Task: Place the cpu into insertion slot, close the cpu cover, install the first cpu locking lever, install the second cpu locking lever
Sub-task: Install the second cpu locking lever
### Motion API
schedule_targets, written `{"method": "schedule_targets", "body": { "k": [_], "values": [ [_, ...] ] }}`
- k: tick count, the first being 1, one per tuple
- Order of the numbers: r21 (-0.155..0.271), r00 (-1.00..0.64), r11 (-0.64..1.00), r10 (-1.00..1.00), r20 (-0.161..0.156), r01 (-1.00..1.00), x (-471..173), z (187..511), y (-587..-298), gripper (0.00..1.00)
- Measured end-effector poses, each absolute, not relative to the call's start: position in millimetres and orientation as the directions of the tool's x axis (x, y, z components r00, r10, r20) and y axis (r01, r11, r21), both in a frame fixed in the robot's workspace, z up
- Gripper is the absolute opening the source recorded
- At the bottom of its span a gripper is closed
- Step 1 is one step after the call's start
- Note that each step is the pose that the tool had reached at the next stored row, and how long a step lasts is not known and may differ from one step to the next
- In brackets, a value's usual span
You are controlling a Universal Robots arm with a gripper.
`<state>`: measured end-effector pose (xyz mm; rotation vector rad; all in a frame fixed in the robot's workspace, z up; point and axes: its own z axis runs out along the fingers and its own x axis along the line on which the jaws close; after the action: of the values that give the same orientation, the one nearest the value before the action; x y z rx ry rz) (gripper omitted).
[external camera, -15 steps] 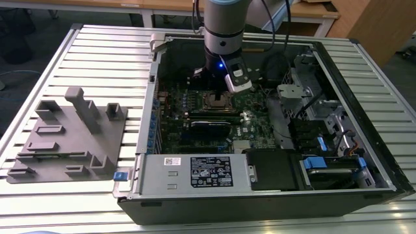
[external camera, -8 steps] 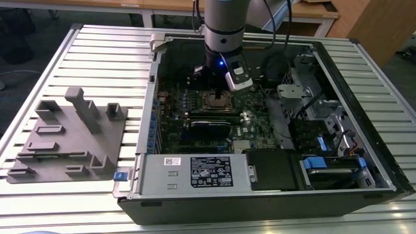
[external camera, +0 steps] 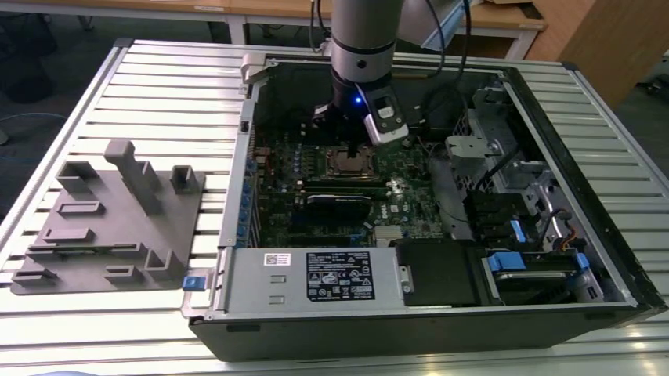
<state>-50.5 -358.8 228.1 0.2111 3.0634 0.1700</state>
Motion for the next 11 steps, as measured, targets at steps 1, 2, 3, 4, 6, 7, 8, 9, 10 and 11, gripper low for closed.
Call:
{"method": "schedule_targets", "body": {
  "k": [1,2,3,4,6,7,8,9,10,11],
  "values": [
    [0.115,-0.988,0.985,0.14,-0.058,0.133,-50.5,228.1,-358.8,0.11],
    [0.114,-0.988,0.985,0.14,-0.058,0.133,-50.5,228.4,-358.8,0.11],
    [0.114,-0.988,0.985,0.14,-0.058,0.133,-50.5,229.2,-358.8,0.11],
    [0.114,-0.988,0.985,0.14,-0.058,0.133,-50.5,230.2,-358.7,0.11],
    [0.115,-0.988,0.984,0.14,-0.058,0.133,-50.5,231.6,-358.7,0.11],
    [0.115,-0.988,0.984,0.14,-0.058,0.133,-50.5,231.6,-358.7,0.11],
    [0.115,-0.988,0.984,0.14,-0.058,0.133,-50.5,231.5,-358.5,0.11],
    [0.115,-0.988,0.984,0.14,-0.058,0.133,-50.5,231.6,-357.5,0.11],
    [0.114,-0.988,0.984,0.14,-0.058,0.133,-50.5,231.6,-356.2,0.11],
    [0.114,-0.988,0.985,0.14,-0.058,0.133,-50.5,231.6,-355.3,0.11]
  ]
}}
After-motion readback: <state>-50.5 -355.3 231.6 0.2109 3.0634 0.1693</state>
